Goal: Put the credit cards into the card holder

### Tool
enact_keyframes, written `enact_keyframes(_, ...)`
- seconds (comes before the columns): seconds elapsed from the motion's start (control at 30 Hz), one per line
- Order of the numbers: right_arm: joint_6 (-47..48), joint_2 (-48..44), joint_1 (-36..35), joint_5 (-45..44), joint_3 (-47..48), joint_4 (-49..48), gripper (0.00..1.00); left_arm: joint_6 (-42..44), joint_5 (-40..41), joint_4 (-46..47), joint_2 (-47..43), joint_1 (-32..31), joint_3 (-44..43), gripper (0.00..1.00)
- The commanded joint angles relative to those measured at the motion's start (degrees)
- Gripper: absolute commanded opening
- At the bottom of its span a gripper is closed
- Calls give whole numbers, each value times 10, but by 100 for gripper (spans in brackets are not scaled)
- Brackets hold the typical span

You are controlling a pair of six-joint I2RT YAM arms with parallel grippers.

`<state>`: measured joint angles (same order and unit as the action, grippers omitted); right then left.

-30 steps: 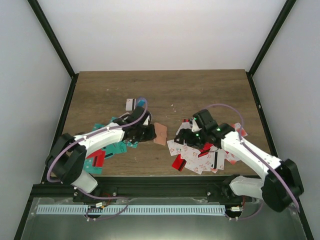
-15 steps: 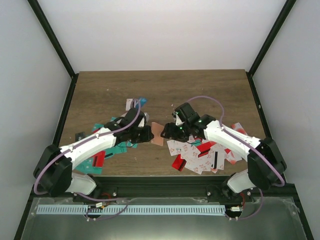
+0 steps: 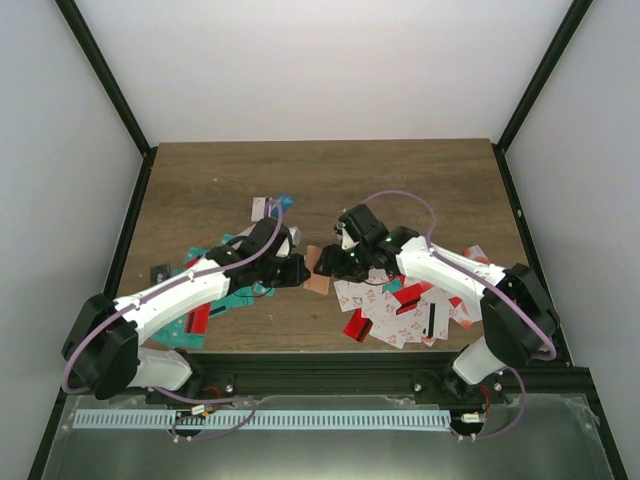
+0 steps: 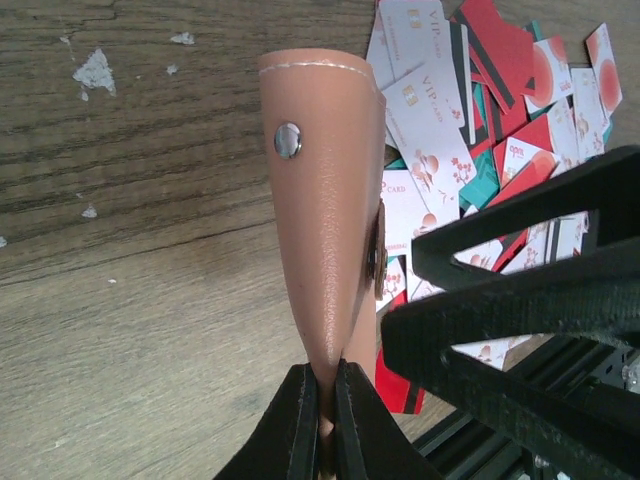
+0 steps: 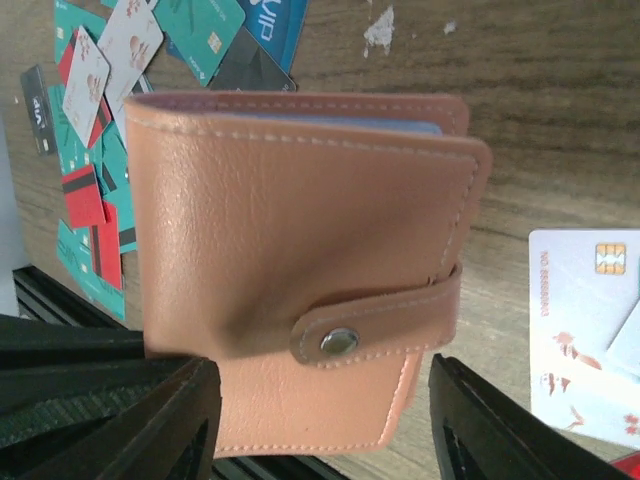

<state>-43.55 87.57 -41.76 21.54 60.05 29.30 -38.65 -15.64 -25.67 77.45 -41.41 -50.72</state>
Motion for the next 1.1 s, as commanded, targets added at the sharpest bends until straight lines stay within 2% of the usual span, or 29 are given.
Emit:
enact_keyframes(0.0, 5, 9, -5, -28, 31, 13, 57, 11, -7, 14, -26, -6, 5, 4)
enact_keyframes(0.23, 15, 25, -5, -30, 23, 28, 49, 13, -6, 19, -38, -10, 6, 4)
enact_keyframes(0.37, 20, 27, -5, -43, 21, 40, 41, 13, -5, 22, -43, -11, 7, 4)
enact_keyframes(0.6, 24, 30, -5, -48, 25, 45, 34, 17, -6, 19, -41, -14, 4, 4)
enact_keyframes(0.73, 33, 26, -5, -65, 24, 59, 24, 17, 5, 9, -44, -15, -1, 4)
enact_keyframes(0.93, 59, -21, 5, -128, -20, 95, 12, 19, 23, -17, -52, -15, -13, 4)
enact_keyframes(1.07, 75, -81, 19, -132, -54, 103, 14, 16, 26, -23, -57, -15, -12, 4)
